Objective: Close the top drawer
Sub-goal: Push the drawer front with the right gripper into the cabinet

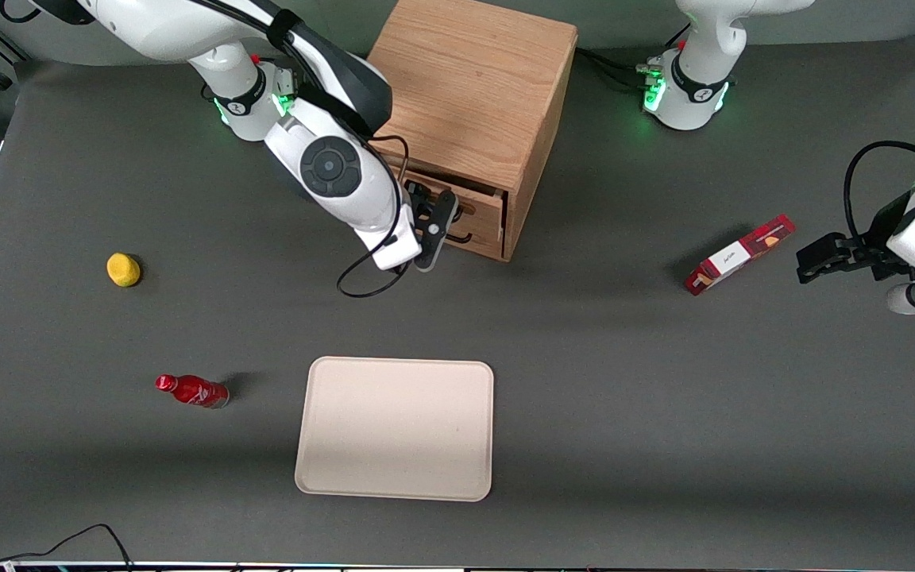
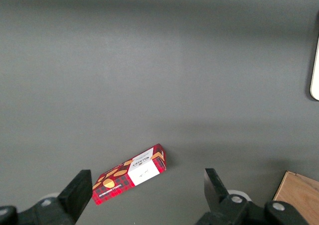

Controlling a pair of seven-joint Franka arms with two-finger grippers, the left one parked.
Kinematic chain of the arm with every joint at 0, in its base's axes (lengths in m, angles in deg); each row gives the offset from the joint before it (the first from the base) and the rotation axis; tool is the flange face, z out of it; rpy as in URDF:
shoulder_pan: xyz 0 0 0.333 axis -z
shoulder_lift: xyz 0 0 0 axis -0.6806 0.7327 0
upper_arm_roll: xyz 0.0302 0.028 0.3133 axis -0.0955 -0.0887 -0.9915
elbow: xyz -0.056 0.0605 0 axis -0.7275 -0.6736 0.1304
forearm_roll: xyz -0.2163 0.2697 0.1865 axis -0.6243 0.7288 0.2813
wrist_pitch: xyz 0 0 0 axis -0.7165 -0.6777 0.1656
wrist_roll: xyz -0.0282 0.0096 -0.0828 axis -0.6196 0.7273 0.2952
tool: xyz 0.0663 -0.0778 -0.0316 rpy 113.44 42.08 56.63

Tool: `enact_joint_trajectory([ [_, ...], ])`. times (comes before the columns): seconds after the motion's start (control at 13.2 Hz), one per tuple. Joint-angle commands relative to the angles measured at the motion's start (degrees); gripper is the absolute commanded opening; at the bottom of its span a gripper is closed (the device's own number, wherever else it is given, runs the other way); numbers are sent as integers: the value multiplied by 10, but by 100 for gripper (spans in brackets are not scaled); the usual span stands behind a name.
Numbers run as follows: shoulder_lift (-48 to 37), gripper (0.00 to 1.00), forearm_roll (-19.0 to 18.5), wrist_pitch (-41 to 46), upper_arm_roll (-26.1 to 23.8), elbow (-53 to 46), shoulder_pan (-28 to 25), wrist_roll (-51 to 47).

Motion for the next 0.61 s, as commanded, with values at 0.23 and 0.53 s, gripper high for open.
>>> enact_joint_trajectory([
  [0.23,-9,100,3,-22,-38,35,5,-56],
  [0.53,-11,100,7,-2,-50,30,17,-60],
])
